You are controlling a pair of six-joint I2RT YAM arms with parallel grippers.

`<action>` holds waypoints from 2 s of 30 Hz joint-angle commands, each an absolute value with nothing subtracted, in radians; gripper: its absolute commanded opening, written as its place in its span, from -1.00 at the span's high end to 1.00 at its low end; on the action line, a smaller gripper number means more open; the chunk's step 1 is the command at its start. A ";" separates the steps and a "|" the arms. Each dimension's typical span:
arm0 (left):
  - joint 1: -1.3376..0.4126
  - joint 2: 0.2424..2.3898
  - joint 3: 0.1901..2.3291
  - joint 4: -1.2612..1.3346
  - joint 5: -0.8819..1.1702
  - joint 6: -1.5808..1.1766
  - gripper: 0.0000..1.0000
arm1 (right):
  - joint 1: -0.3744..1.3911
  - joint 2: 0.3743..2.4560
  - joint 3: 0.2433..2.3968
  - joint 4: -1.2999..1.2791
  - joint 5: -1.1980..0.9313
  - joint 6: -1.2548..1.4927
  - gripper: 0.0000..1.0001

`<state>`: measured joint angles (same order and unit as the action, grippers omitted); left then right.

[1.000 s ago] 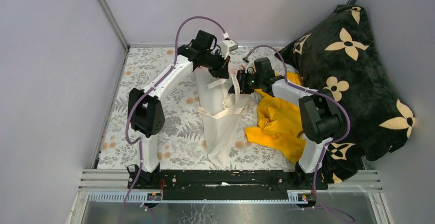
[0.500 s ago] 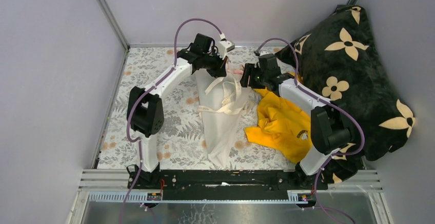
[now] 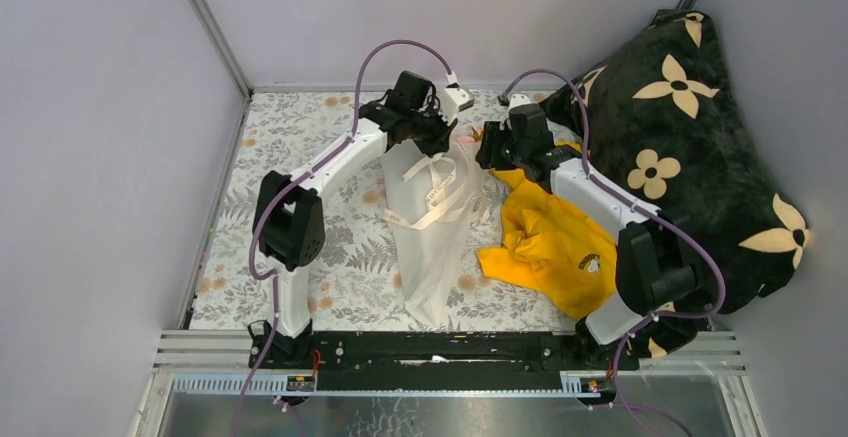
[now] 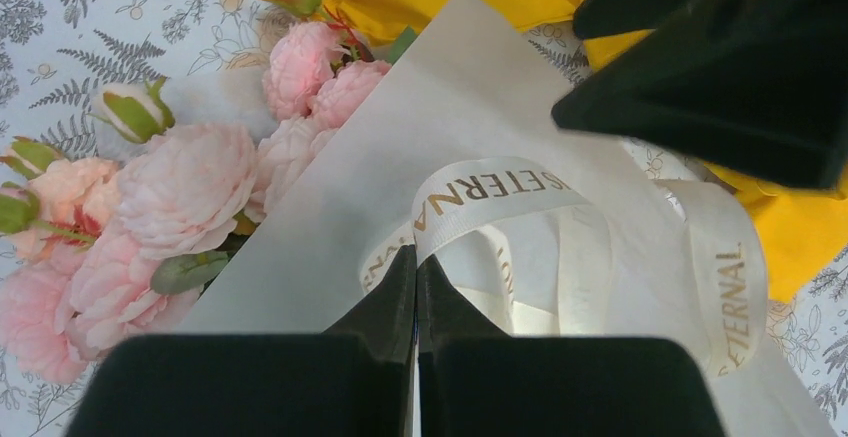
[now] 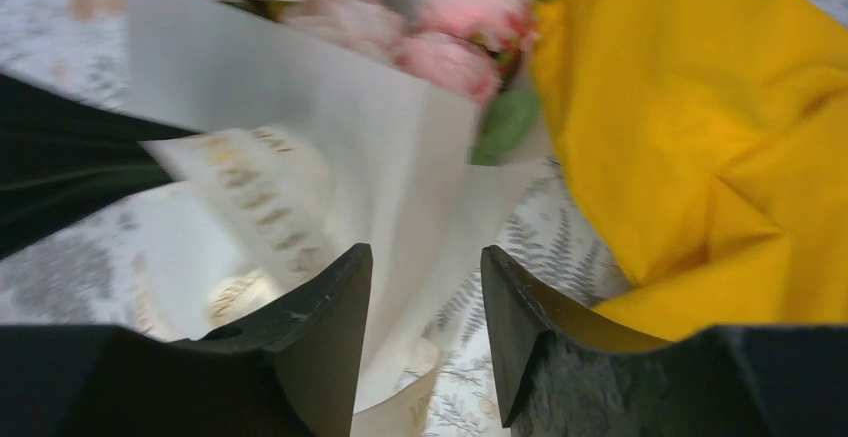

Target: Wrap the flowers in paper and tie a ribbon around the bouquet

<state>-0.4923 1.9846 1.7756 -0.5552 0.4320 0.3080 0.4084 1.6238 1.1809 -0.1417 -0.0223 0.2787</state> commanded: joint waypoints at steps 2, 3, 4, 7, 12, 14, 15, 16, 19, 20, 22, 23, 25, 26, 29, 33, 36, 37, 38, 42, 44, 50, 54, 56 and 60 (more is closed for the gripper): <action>-0.502 2.009 1.791 -0.478 0.365 0.341 1.00 | 0.450 1.558 1.138 0.085 -0.237 0.227 -0.18; -0.502 2.011 1.792 -0.479 0.363 0.343 1.00 | 0.453 1.568 1.137 0.096 -0.255 0.230 -0.23; -0.502 2.013 1.790 -0.479 0.365 0.345 1.00 | 0.455 1.577 1.137 0.109 -0.266 0.235 -0.25; -0.501 2.019 1.785 -0.476 0.364 0.342 1.00 | 0.457 1.611 1.148 0.144 -0.255 0.265 -0.28; -0.502 2.035 1.785 -0.476 0.358 0.333 1.00 | 0.457 1.688 1.196 0.117 -0.185 0.290 -0.23; -0.502 2.033 1.781 -0.476 0.361 0.334 1.00 | 0.457 1.704 1.192 0.124 -0.181 0.301 -0.23; -0.502 2.034 1.778 -0.476 0.363 0.332 1.00 | 0.457 1.717 1.190 0.131 -0.190 0.310 -0.23; -0.502 2.035 1.776 -0.476 0.364 0.331 1.00 | 0.457 1.731 1.188 0.137 -0.214 0.320 -0.23; -0.502 2.043 1.775 -0.475 0.364 0.327 1.00 | 0.460 1.767 1.182 0.162 -0.263 0.354 -0.11; -0.502 2.045 1.773 -0.475 0.362 0.325 1.00 | 0.460 1.774 1.175 0.174 -0.265 0.366 -0.03; -0.500 2.047 1.772 -0.475 0.359 0.323 1.00 | 0.460 1.786 1.167 0.192 -0.255 0.381 0.13; -0.501 2.048 1.770 -0.475 0.358 0.324 1.00 | 0.460 1.793 1.167 0.194 -0.247 0.391 0.19; -0.500 2.047 1.770 -0.475 0.354 0.330 1.00 | 0.460 1.809 1.174 0.191 -0.236 0.404 0.36; -0.501 2.048 1.771 -0.475 0.351 0.333 1.00 | 0.460 1.817 1.177 0.186 -0.225 0.411 0.49; -0.499 2.048 1.789 -0.481 0.310 0.343 1.00 | 0.459 1.820 1.172 0.173 -0.175 0.430 0.90; -0.490 2.050 1.843 -0.511 0.152 0.335 -0.23 | 0.454 1.803 1.146 0.162 -0.161 0.438 1.00; -0.491 2.031 1.905 -0.592 0.132 0.326 -0.63 | 0.453 1.795 1.132 0.156 -0.163 0.440 1.00; -0.496 2.014 1.918 -0.626 0.157 0.324 -0.80 | 0.453 1.795 1.131 0.154 -0.161 0.443 1.00; -0.501 1.991 1.921 -0.660 0.191 0.322 -0.84 | 0.453 1.795 1.129 0.152 -0.161 0.444 1.00; -0.524 1.903 1.866 -0.775 0.347 0.311 -0.65 | 0.447 1.790 1.122 0.149 -0.160 0.466 1.00; -0.526 1.887 1.805 -0.798 0.406 0.277 -0.28 | 0.444 1.784 1.112 0.158 -0.167 0.483 1.00; -0.541 1.954 1.694 -0.793 0.390 0.231 0.57 | 0.443 1.777 1.107 0.166 -0.192 0.487 1.00; -0.544 1.997 1.666 -0.753 0.351 0.245 0.37 | 0.443 1.765 1.099 0.166 -0.191 0.482 1.00; -0.547 2.008 1.643 -0.727 0.327 0.251 0.26 | 0.443 1.763 1.096 0.164 -0.190 0.482 1.00; -0.548 2.022 1.615 -0.682 0.244 0.257 0.20 | 0.443 1.757 1.088 0.163 -0.194 0.480 1.00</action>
